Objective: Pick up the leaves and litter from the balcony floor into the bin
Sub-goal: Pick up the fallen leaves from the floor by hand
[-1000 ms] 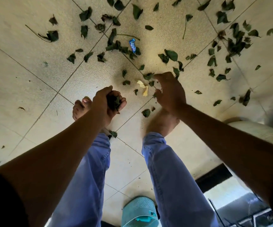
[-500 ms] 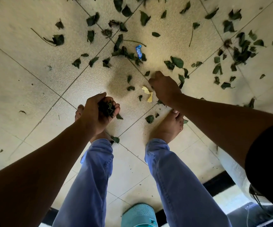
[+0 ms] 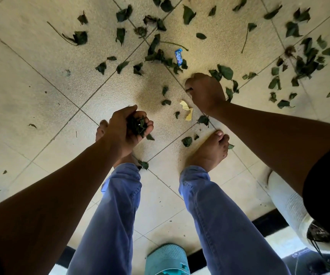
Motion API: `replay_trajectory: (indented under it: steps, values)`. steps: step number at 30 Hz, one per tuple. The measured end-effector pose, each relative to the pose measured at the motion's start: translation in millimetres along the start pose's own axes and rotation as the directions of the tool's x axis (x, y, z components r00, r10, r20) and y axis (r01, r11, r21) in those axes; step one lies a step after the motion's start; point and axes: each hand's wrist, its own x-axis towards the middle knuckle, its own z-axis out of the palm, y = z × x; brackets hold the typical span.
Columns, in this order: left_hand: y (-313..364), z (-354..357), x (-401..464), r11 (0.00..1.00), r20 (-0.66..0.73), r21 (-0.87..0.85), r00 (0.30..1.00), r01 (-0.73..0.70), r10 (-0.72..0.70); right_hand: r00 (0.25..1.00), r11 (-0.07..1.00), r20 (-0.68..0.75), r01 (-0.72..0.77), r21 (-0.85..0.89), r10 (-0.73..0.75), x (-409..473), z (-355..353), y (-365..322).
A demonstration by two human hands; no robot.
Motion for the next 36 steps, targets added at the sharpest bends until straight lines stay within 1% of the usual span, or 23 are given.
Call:
replay_trajectory:
  steps: [2,4,5,7,11,13,15,18,22,25,27,31,36]
  values:
    - [-2.0,-0.1,-0.4,1.000,-0.006,0.013,1.000,0.006,-0.006,0.993,0.994,-0.073,-0.083,0.072,0.088,-2.7,-6.8,2.6]
    - [-4.7,1.2,-1.6,1.000,-0.002,0.023,1.000,0.004,-0.004,0.965,0.973,-0.162,-0.183,0.142,0.205,-8.4,-14.0,8.5]
    - [-6.1,2.3,-2.5,1.000,0.000,0.029,1.000,0.003,-0.003,0.952,0.964,-0.191,-0.208,0.164,0.238,-13.0,-16.4,11.4]
    - [-8.3,5.1,-3.6,0.999,-0.003,0.042,1.000,-0.002,0.002,0.955,0.961,-0.192,-0.185,0.207,0.226,-24.8,-15.3,14.4]
    - [-11.9,11.0,-4.6,0.998,0.010,0.061,1.000,-0.009,0.008,0.989,0.969,-0.107,-0.071,0.236,0.099,-45.7,2.4,15.9]
    - [-13.5,13.3,-4.4,0.998,0.023,0.067,1.000,-0.011,0.010,0.996,0.977,-0.069,-0.038,0.212,0.053,-46.0,11.7,16.4]
    - [-14.7,13.2,-3.5,0.997,0.033,0.075,0.999,-0.017,0.014,0.998,0.990,-0.052,-0.026,0.141,0.033,-41.1,19.5,17.7]
    - [-15.6,9.6,-3.5,0.997,0.034,0.081,0.999,-0.009,0.006,0.997,0.995,-0.036,-0.061,0.078,0.064,-37.4,25.5,16.6]
    - [-16.9,4.3,-4.9,0.995,0.022,0.099,1.000,-0.007,0.005,0.976,0.969,-0.082,-0.189,0.157,0.204,-43.6,22.4,12.9]
    - [-19.2,5.1,-4.8,0.995,0.017,0.097,1.000,-0.015,0.014,0.953,0.948,-0.150,-0.226,0.223,0.263,-49.1,17.3,12.7]
    - [-20.4,6.2,-2.2,0.995,0.028,0.102,0.999,-0.018,0.015,0.951,0.945,-0.174,-0.206,0.255,0.255,-50.7,17.2,14.2]
    - [-20.6,9.7,4.3,0.993,0.050,0.117,0.999,-0.001,-0.005,0.976,0.964,-0.140,-0.134,0.229,0.169,-48.7,27.5,17.2]
    - [-19.2,9.2,7.5,0.991,0.055,0.135,0.998,0.016,-0.024,0.974,0.973,-0.107,-0.183,0.139,0.198,-39.9,32.8,17.6]
